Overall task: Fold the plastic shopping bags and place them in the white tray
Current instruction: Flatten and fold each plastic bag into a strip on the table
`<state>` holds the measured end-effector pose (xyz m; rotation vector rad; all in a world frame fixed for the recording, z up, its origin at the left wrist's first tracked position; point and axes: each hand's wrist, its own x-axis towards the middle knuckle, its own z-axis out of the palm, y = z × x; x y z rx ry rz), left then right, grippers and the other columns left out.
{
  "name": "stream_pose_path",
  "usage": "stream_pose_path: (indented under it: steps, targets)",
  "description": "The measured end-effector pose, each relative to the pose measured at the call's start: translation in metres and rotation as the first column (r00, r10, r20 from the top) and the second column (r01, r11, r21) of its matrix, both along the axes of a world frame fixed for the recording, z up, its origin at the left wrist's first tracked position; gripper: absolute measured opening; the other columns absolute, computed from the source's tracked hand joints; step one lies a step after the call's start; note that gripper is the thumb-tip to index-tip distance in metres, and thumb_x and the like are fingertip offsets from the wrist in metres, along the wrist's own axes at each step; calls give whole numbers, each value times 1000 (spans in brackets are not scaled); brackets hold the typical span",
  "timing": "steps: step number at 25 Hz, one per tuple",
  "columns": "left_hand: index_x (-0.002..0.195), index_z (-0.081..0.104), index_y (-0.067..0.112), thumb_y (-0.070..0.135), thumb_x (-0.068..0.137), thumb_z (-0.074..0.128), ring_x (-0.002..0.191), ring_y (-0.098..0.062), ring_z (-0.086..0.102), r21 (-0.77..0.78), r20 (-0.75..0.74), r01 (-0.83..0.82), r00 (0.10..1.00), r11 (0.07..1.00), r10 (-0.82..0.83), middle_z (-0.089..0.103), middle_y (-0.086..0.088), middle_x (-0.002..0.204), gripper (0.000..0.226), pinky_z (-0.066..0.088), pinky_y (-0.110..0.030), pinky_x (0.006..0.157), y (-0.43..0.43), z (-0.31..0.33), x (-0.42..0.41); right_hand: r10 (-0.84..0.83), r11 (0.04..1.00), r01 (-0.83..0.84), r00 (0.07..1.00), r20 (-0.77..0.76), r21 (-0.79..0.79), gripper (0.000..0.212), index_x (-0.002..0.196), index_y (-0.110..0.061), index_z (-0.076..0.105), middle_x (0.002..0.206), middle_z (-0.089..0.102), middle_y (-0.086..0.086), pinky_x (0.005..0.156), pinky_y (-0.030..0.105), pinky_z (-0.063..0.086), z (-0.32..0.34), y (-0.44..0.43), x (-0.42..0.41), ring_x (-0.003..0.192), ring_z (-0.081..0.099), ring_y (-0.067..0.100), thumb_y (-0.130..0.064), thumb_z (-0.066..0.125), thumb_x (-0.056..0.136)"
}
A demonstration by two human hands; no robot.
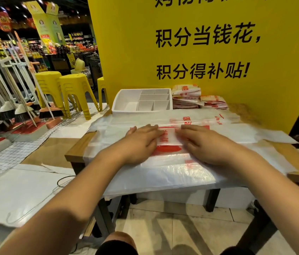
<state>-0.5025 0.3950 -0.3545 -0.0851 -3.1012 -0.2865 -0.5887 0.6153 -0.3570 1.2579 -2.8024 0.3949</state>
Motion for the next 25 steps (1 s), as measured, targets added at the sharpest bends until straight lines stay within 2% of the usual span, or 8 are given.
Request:
stream_pose_path:
  steps: [5, 11, 13, 17, 19, 21, 23, 25]
  targets:
    - [156, 4, 46, 55, 105, 14, 153, -14, -9, -46, 108, -58, 992, 997, 63, -7, 13, 166, 54, -9, -44, 123, 10, -9, 6, -97, 987, 83, 990, 103, 134, 58, 155, -47, 9, 166, 0, -12, 124, 37, -1, -17, 1, 1, 153, -1, 12, -63, 13, 100]
    - [154, -5, 49, 78, 84, 7, 153, -18, -14, -90, 152, -210, 963, 973, 222, -15, 9, 165, 77, -9, -49, 123, -25, -12, 22, -379, 910, 342, 915, 138, 233, 76, 155, -48, 1, 166, -9, -6, 124, 40, -4, -12, 64, -19, 153, -7, 12, -77, 4, 85]
    - [154, -8, 48, 80, 79, 4, 153, -19, -15, -110, 173, -218, 956, 970, 235, -17, 7, 165, 83, -9, -49, 123, -27, -11, 24, -401, 897, 360, 907, 131, 256, 76, 155, -47, 0, 166, -10, -4, 124, 41, -3, -11, 68, -17, 153, -8, 14, -78, 6, 86]
    - [156, -7, 44, 80, 77, 4, 152, -18, -17, -90, 177, -221, 956, 971, 234, -18, 3, 165, 87, -12, -50, 122, -22, -10, 24, -392, 904, 353, 909, 140, 241, 97, 156, -45, 0, 166, -9, -4, 124, 41, -2, -6, 65, -5, 153, -7, 13, -87, 0, 68]
    - [157, 0, 43, 79, 83, 9, 152, -16, -16, -98, 150, -223, 960, 970, 236, -13, 3, 166, 83, -14, -50, 121, -22, -8, 23, -402, 903, 364, 903, 152, 230, 97, 157, -42, 3, 166, -11, -3, 124, 42, -2, -1, 64, -3, 153, -7, 15, -87, 4, 71]
    - [156, 16, 45, 72, 93, 22, 154, -16, -4, -121, 64, -175, 981, 977, 184, 2, 4, 168, 69, -9, -49, 122, -20, -3, 22, -398, 904, 370, 911, 110, 215, 85, 158, -38, 11, 165, -16, 0, 124, 41, -1, 3, 60, -1, 153, -6, 19, -81, 17, 85]
    - [149, 34, 45, 61, 99, 35, 149, -17, 24, -124, -24, -83, 996, 989, 80, 29, 7, 162, 53, 12, -44, 123, -16, 4, 21, -284, 939, 283, 959, -26, 195, 73, 157, -35, 18, 166, -11, -2, 123, 39, 3, 6, 53, -2, 154, 0, 19, -70, 29, 94]
    - [145, 41, 43, 50, 102, 40, 132, -18, 48, -136, -57, -7, 998, 991, -1, 48, 9, 149, 43, 37, -36, 110, -11, 11, 22, -107, 982, 117, 991, -75, 148, 68, 155, -35, 26, 166, 14, -6, 123, 36, 17, 8, 46, -2, 151, 16, 17, -65, 38, 95]
